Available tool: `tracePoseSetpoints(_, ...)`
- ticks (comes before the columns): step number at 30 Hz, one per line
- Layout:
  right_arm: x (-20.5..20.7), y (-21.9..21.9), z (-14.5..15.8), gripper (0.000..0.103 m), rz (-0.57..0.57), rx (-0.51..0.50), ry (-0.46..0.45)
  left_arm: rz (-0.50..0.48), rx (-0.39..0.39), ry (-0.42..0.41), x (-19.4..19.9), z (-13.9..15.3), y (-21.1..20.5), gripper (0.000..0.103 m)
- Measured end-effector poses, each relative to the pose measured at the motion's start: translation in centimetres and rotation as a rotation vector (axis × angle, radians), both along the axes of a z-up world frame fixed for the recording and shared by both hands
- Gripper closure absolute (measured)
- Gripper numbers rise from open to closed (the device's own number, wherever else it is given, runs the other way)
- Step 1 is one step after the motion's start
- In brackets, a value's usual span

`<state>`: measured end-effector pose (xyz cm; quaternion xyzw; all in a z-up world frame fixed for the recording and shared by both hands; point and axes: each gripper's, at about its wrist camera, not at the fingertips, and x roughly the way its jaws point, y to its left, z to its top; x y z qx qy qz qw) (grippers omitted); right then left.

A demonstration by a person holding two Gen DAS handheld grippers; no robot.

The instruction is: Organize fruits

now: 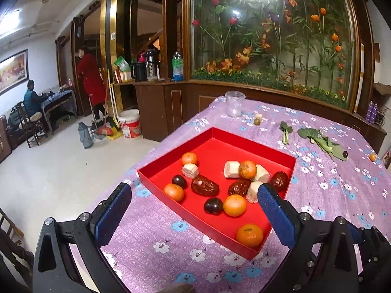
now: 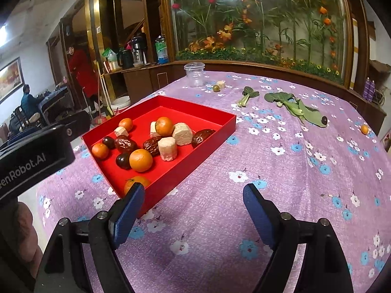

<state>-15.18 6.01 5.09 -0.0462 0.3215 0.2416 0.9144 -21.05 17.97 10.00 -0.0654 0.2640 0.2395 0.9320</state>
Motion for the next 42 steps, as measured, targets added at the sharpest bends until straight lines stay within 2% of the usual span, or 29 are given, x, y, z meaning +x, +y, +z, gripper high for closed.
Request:
tracePoseSetpoints(14,-1.0,0.7,0.6,0.012,-0.020,-0.052,-0.086,-0.042,-0.050,0.037,0.7,-0.7,0.1,0.000)
tracePoseSetpoints(28,-1.7,1.6,1.0,0.010,0.011,-0.066,-0.124,-0.074,-0.071,0.006,0.3,-0.1,0.3,0.000)
tracePoseSetpoints(34,-1.8,1.4,1.2,0.010,0.010,-0.053,-0.117,-0.069,-0.107,-0.008,-0.3,0.3,0.8,0.000)
tracePoseSetpoints(42,-2.2,0.5,2.0,0.009,-0.006,-0.030,-0.124,-0.066,-0.073,-0.002,-0.7,1.3,-0.1,0.000)
